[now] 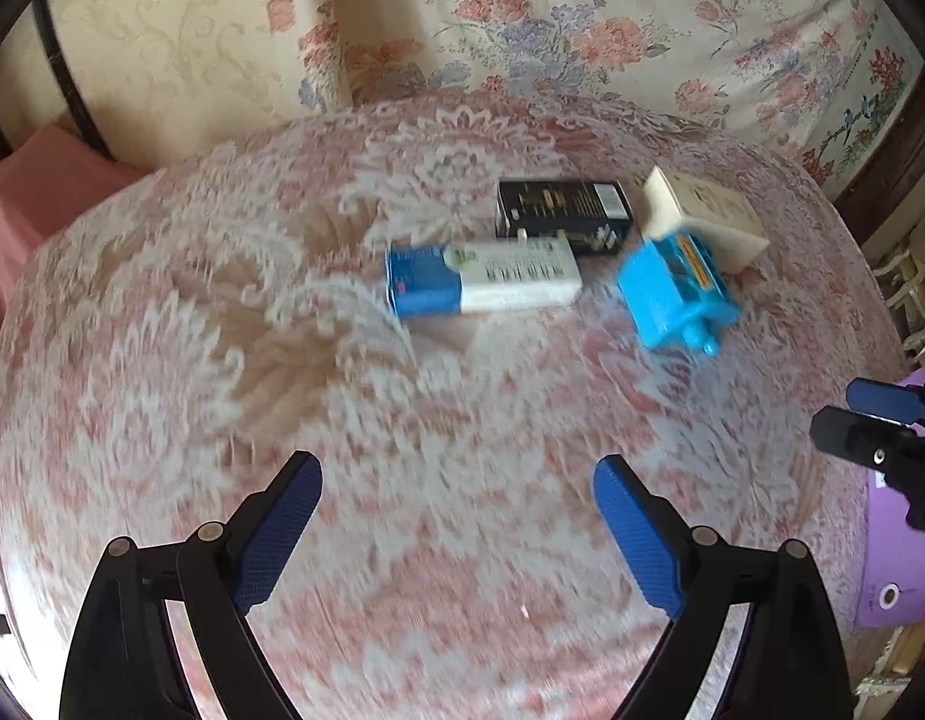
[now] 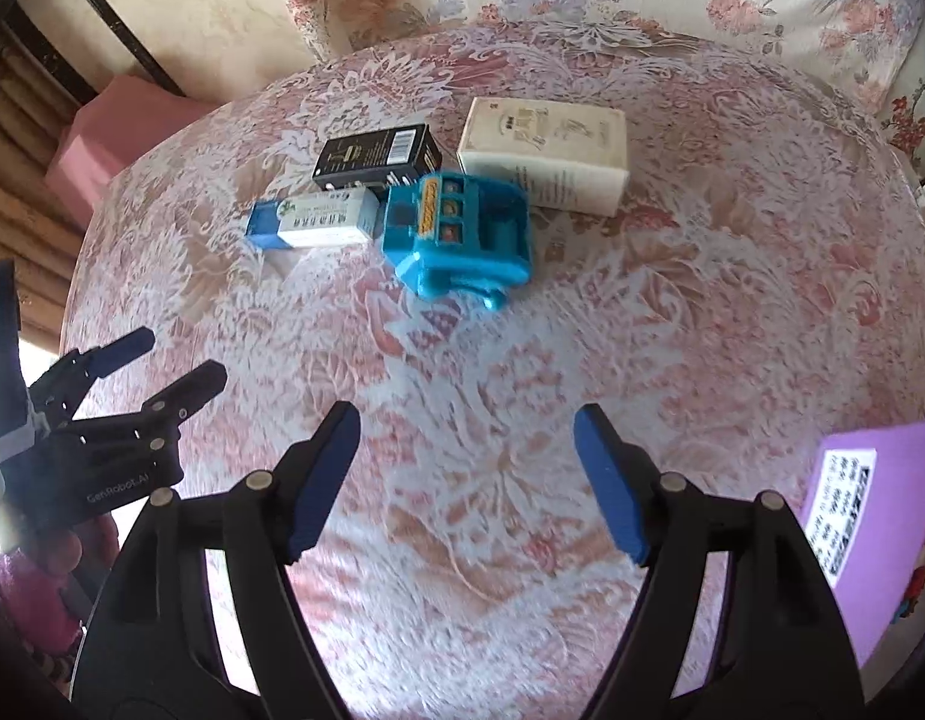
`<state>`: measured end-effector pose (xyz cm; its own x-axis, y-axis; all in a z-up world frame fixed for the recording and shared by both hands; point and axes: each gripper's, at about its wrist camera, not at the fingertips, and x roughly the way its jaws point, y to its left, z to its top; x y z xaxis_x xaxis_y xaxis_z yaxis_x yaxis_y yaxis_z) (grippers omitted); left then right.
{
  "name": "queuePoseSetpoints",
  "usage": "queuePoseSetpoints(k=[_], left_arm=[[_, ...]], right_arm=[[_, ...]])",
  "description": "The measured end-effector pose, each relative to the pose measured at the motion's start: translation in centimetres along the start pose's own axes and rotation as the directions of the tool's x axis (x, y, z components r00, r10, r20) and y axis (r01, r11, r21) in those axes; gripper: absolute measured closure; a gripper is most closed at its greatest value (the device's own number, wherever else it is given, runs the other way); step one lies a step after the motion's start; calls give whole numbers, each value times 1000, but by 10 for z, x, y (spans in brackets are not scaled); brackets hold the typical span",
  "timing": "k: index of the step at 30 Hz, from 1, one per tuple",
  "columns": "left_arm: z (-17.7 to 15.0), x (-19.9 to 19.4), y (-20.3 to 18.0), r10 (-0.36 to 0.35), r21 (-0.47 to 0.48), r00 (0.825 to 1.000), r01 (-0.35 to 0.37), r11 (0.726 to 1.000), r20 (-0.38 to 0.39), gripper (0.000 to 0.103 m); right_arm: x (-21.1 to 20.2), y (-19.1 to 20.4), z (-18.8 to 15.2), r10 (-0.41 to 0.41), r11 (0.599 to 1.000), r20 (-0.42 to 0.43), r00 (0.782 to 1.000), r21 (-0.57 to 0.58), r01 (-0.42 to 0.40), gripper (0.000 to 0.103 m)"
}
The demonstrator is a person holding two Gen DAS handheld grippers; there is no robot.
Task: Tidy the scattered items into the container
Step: 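Lower the right tool onto the blue candy dispenser while the left tool approaches the cream box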
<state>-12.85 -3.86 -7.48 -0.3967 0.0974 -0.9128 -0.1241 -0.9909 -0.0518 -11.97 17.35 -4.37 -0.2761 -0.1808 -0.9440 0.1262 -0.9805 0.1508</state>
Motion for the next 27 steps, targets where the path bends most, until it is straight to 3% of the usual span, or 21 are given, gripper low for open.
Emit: queuePoseSetpoints(k=[3,6,24,27], left_arm=[[18,8,2,12,38,1000,-12,999,15,9],[35,16,3,29,91,999,-32,995,34,0],[84,81,-13,-3,370,999,17,929,-38,0],[88,91,-16,-3,395,999,24,918,-53,0]], right_arm=[[8,2,12,-1,1000,0,1000,21,1,26],[16,2,24,-4,999,1,1000,40,4,25],[62,6,64,-52,997,-40,998,57,54,20],[69,6,69,-49,997,-42,998,62,52,11]])
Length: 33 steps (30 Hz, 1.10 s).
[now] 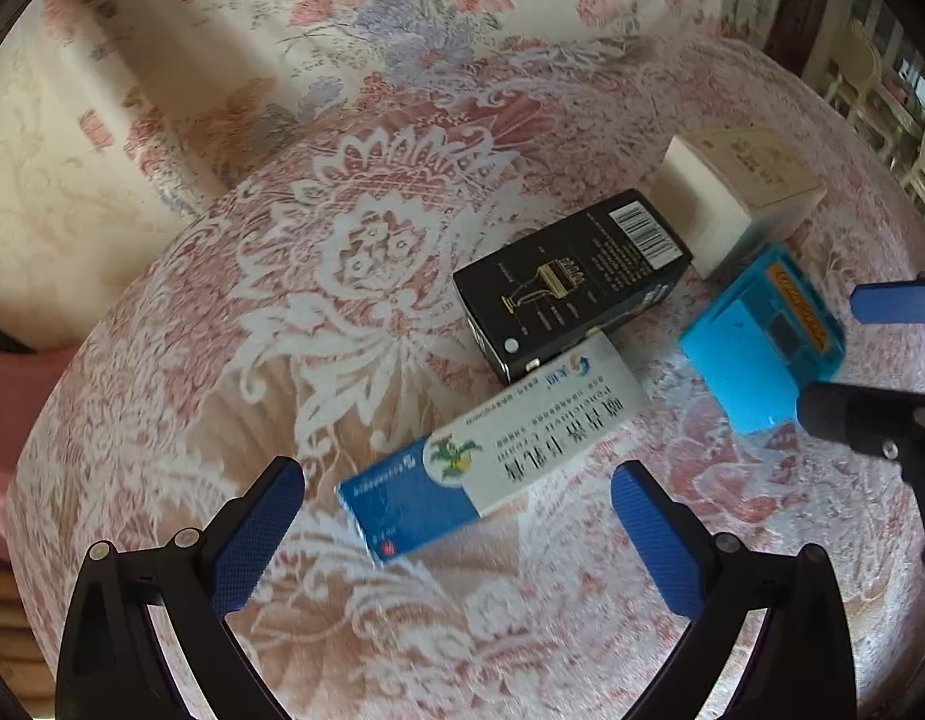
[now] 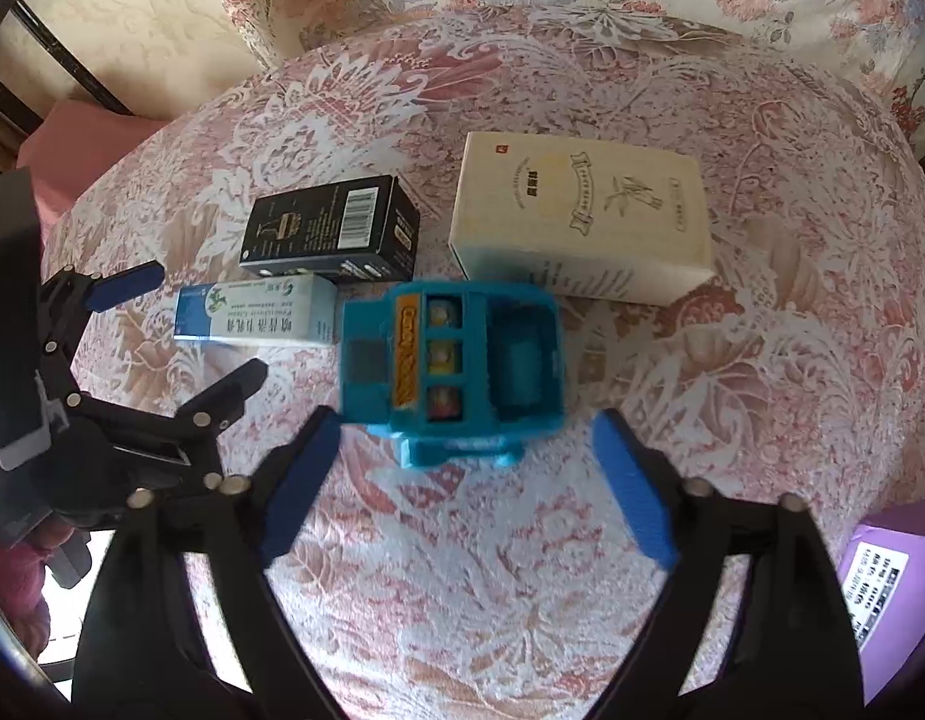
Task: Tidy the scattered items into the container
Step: 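Lower the right tool onto the blue candy dispenser while the left tool approaches the cream box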
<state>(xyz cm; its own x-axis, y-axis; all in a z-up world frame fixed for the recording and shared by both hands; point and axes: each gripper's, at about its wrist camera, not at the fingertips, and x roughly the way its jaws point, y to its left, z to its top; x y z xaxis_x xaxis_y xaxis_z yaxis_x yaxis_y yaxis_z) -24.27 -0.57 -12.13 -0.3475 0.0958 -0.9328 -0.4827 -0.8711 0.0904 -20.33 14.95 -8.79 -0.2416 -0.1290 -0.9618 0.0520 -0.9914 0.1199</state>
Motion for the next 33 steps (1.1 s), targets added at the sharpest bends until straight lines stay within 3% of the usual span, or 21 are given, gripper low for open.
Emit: queuePoseSetpoints(k=[6,15,22,26,33], left_arm=[[6,17,-1,-9,24,1000,9,1000,-25,0],[3,27,3,-41,13,998,41,999,-40,0],[-4,30,11,-83,-31,996,81,996,-43,0],[-7,31,10,-84,-30,996,83,996,-37,0],[4,35,17,-78,-53,996,76,996,-41,0]], right_arm=[[9,3,6,24,999,-6,1000,22,-24,6],[17,13,12,44,999,-13,999,26,-44,6],[26,19,15,34,993,-11,999,-113,-35,6],[28,26,12,32,961,2,999,-276,-30,6],[29,29,8,43,907,1,999,-419,-39,6]])
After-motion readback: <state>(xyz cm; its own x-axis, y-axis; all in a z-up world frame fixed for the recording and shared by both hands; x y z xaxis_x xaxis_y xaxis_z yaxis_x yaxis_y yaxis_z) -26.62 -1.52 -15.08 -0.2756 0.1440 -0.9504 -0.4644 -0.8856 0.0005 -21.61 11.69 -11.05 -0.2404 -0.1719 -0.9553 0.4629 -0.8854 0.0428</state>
